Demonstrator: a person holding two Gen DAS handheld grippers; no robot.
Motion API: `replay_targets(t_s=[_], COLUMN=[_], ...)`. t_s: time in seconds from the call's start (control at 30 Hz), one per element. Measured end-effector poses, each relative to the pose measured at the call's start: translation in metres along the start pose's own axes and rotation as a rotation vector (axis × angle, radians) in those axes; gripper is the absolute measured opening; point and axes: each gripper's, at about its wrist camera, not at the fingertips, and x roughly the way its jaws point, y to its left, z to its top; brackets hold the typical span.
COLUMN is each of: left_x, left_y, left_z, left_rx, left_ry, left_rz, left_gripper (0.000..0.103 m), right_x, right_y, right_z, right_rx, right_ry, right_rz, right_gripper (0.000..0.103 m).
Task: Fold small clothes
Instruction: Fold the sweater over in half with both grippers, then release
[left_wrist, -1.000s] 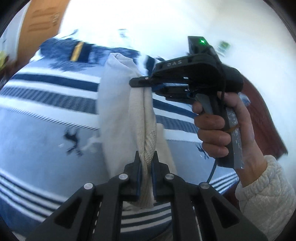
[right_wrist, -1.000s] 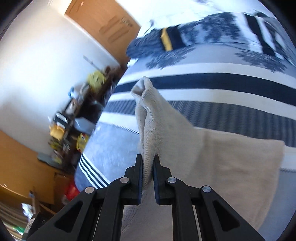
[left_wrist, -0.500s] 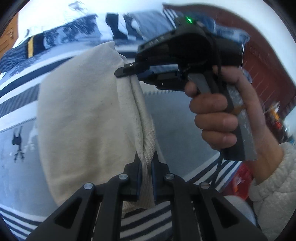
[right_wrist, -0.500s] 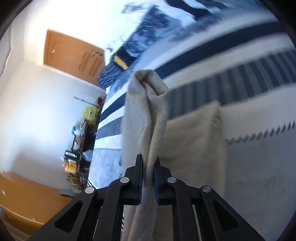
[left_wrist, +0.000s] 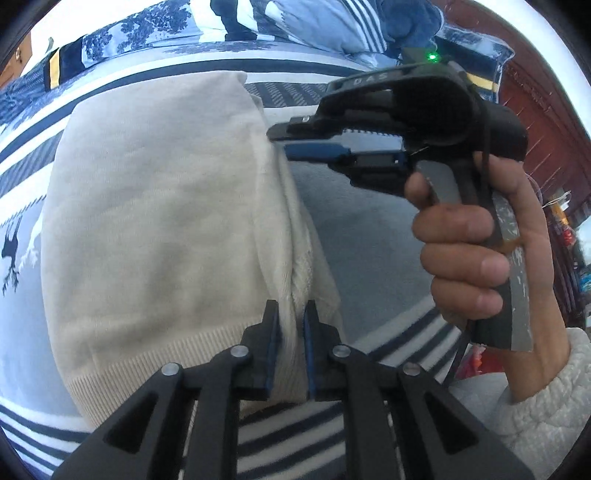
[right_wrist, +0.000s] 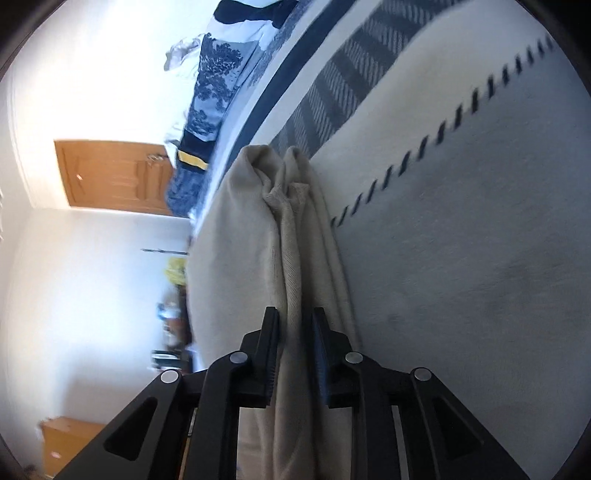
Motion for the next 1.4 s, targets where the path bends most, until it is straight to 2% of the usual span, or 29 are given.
replay_targets(t_s=[0.03,0.07,0.1,0.13,0.23,0.3,0.37,0.4,0.43,0.47,0.5,0.53,0.6,0.67,0.7,0.73,0.77,0.8,0.83,0.87,0.93,1.03,1.1,1.17,1.23,1.3,1.33,1.37,1.4], left_x=[-0.005,-0.010,-0.016,-0.020,-0.031,-0.037,-0.040,-0.038,-0.037,-0.037,-0.037,-0.037,-0.039,-0.044,-0.050,-0.058,-0.066,-0.072,-0.081,-0.090,-0.099,-0.097,-0.086,-0.064,-0.049,-0.041,-0.040,-0.040,-0.040], left_y=[-0.002,-0.003,-0.003,-0.001,0.013,0.029,0.047,0.053,0.058,0.056,0.055,0.060,0.070,0.078,0.083,0.087,0.091,0.094,0.099,0.105,0.119,0.141,0.154,0.161,0.166,0.167,0.168,0.170,0.170], left_z=[-0.003,-0.007,-0.011,-0.015,-0.022,-0.025,-0.024,-0.022,-0.020,-0.020,-0.019,-0.019,-0.020,-0.026,-0.030,-0.034,-0.036,-0.040,-0.044,-0.048,-0.055,-0.063,-0.070,-0.075,-0.081,-0.085,-0.085,-0.086,-0.085], left_rx=[-0.002,-0.002,-0.004,-0.012,-0.064,-0.118,-0.183,-0.198,-0.209,-0.214,-0.222,-0.242,-0.277,-0.295,-0.304,-0.313,-0.326,-0.335,-0.349,-0.368,-0.417,-0.490,-0.533,-0.580,-0.621,-0.650,-0.664,-0.685,-0.691], left_ry=[-0.008,-0.017,-0.022,-0.026,-0.039,-0.048,-0.052,-0.048,-0.044,-0.043,-0.041,-0.033,-0.024,-0.040,-0.046,-0.049,-0.059,-0.071,-0.088,-0.108,-0.132,-0.101,-0.069,-0.032,0.001,-0.001,-0.006,-0.013,-0.017], left_rz=[-0.020,-0.045,-0.064,-0.070,-0.082,-0.043,-0.038,-0.029,-0.015,0.002,0.017,0.031,0.056,0.072,0.087,0.093,0.092,0.093,0.102,0.113,0.104,0.064,0.015,-0.023,-0.078,-0.113,-0.113,-0.123,-0.139], left_gripper=[0.018,0.022,0.031,0.035,0.037,0.038,0.039,0.039,0.039,0.039,0.039,0.039,0.039,0.039,0.039,0.039,0.040,0.048,0.060,0.064,0.069,0.069,0.069,0.069,0.069,0.069,0.068,0.065,0.043], right_x=[-0.004,-0.009,-0.014,-0.018,-0.022,-0.016,-0.010,-0.004,0.003,0.009,0.012,0.009,-0.002,-0.002,0.001,0.003,0.001,-0.005,-0.016,-0.022,-0.041,-0.048,-0.039,-0.026,-0.014,-0.009,-0.010,-0.008,-0.007], right_y=[0.006,0.011,0.018,0.021,0.031,0.038,0.042,0.042,0.044,0.045,0.043,0.040,0.031,0.027,0.023,0.018,0.015,0.015,0.018,0.019,0.018,0.004,-0.005,-0.010,-0.012,-0.019,-0.023,-0.025,-0.028], right_z=[-0.001,-0.002,-0.004,-0.006,-0.014,-0.024,-0.035,-0.039,-0.042,-0.047,-0.050,-0.054,-0.053,-0.053,-0.054,-0.055,-0.056,-0.058,-0.060,-0.063,-0.078,-0.097,-0.110,-0.119,-0.123,-0.123,-0.122,-0.120,-0.120], right_rx=[-0.020,-0.044,-0.076,-0.096,-0.192,-0.250,-0.293,-0.303,-0.316,-0.340,-0.367,-0.376,-0.345,-0.369,-0.359,-0.339,-0.323,-0.311,-0.302,-0.299,-0.281,-0.145,-0.075,-0.048,-0.061,-0.021,-0.003,0.013,0.031], right_ry=[0.000,0.005,0.010,0.013,0.067,0.107,0.122,0.139,0.156,0.166,0.176,0.176,0.174,0.168,0.178,0.193,0.203,0.190,0.167,0.154,0.128,0.137,0.158,0.192,0.198,0.196,0.194,0.203,0.204], right_rz=[0.001,0.010,0.015,0.014,-0.004,-0.035,-0.081,-0.096,-0.131,-0.183,-0.239,-0.281,-0.264,-0.327,-0.331,-0.325,-0.326,-0.325,-0.300,-0.274,-0.229,-0.139,-0.133,-0.122,-0.163,-0.173,-0.161,-0.144,-0.130], right_gripper=[0.023,0.032,0.040,0.055,0.057,0.057,0.058,0.057,0.049,0.020,0.009,0.009,0.009,0.010,0.011,0.013,0.019,0.023,0.034,0.053,0.072,0.073,0.073,0.065,0.057,0.049,0.037,0.019,0.017])
